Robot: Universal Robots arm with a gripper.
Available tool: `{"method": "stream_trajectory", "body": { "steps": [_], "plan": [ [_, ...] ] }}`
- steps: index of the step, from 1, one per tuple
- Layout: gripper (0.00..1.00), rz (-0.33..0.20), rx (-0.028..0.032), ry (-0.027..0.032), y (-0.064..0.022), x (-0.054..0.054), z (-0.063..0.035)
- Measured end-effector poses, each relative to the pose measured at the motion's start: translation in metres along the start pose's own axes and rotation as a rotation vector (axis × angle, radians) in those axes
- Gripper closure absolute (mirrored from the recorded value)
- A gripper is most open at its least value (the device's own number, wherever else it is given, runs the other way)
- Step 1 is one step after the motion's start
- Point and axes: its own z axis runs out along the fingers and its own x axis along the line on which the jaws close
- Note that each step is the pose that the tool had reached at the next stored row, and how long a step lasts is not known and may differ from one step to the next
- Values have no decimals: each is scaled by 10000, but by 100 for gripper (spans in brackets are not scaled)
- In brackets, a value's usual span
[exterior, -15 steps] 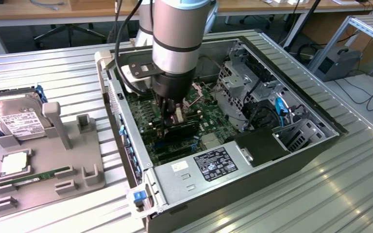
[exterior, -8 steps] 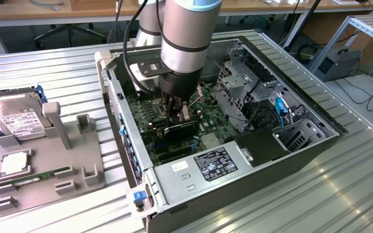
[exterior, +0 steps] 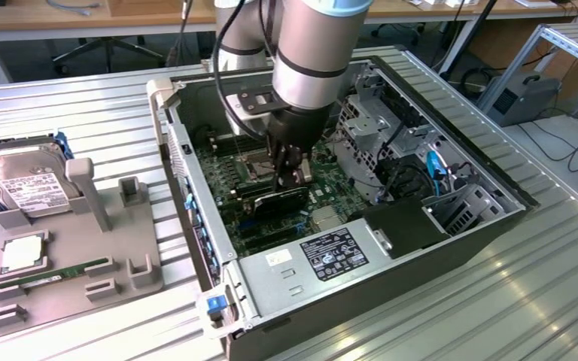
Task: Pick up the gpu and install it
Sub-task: 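Press down on the gpu until it lock into place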
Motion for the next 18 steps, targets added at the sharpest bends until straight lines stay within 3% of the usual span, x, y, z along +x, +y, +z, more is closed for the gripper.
{"method": "stream_trajectory", "body": {
  "steps": [3, 10, 14, 18],
  "plan": [
    [89, 3, -69, -9, -119, 2, -1],
    [89, 6, -160, -13, -299, 2, -2],
    [89, 8, -189, -15, -369, 2, -4],
    [89, 8, -193, -20, -387, 3, -4]
  ]
}}
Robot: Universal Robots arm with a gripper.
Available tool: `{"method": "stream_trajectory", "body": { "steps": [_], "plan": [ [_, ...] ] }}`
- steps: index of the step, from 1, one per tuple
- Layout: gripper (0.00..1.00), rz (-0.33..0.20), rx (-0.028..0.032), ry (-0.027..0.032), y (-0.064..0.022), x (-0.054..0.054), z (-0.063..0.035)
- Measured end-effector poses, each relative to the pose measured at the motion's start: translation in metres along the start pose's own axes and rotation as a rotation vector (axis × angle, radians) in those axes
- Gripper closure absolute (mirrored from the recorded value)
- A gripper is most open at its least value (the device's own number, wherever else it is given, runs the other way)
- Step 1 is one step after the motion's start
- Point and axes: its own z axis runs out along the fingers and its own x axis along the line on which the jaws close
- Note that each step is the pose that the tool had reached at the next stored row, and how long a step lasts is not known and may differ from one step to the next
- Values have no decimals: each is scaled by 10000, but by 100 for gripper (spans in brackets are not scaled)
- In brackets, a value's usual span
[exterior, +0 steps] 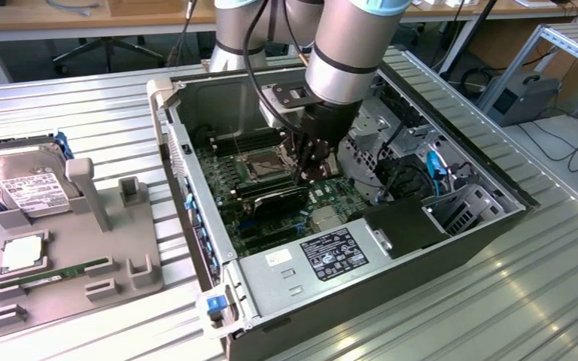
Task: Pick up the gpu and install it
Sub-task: 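Press down on the gpu until it lock into place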
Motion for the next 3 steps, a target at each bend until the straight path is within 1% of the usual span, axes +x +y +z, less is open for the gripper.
{"method": "stream_trajectory", "body": {
  "steps": [3],
  "plan": [
    [89, 0, 0, 0, 0, 0, 0]
  ]
}}
